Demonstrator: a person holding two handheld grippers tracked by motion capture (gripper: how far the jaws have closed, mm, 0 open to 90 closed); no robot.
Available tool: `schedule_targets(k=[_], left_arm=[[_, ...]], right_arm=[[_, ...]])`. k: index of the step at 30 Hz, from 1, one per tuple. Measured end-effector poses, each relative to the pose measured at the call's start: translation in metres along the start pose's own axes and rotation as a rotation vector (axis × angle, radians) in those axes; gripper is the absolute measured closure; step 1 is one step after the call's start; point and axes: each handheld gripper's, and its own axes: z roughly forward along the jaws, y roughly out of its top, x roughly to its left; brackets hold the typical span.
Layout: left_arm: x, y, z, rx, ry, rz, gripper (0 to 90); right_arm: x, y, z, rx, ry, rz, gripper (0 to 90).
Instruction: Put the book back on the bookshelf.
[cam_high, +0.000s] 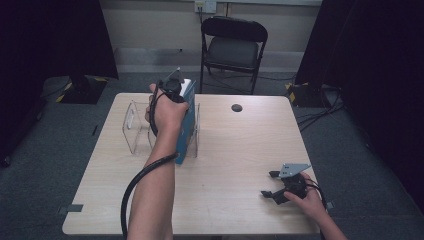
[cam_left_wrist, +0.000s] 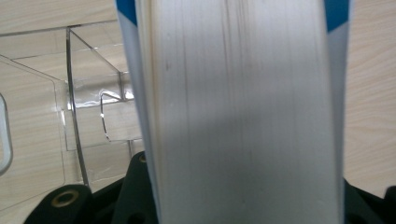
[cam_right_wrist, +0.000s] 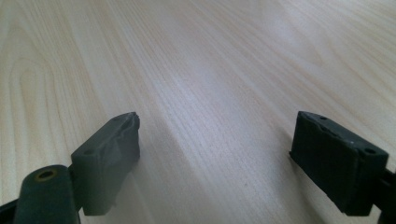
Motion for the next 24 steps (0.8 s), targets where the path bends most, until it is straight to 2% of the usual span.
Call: schedule_targets(k=[6, 8, 9, 14, 16, 24], left_arm=[[0.0028, -0.0059, 0.0021, -0.029, -0.016, -0.001, 61.0], [0.0017, -0.0063, 0.0021, -0.029, -0.017, 0.005, 60.9], [0.0006, -0.0062, 0.0019, -0.028, -0.003, 0.012, 60.7], [-0.0013, -0.0057, 0.0017, -0.023, -0.008, 0.027, 60.2], [0.0003, -0.0062, 0.0016, -0.027, -0.014, 0.013, 60.1], [0.0015, -0.0084, 0.0016, -0.043, -0.034, 0.019, 58.2]], right_arm=[[-0.0016, 0.0007, 0.001, -0.003, 0.0, -0.004, 14.5], [-0.0015, 0.0007, 0.0011, -0.001, 0.001, -0.001, 14.6], [-0.0016, 0.0007, 0.0011, -0.003, 0.0, -0.003, 14.5], [-0.0016, 0.0007, 0.0011, -0.002, -0.002, -0.003, 14.5], [-0.0016, 0.0007, 0.0011, -0.002, -0.001, -0.004, 14.5], [-0.0015, 0.0007, 0.001, -0.001, 0.0, -0.001, 14.5]])
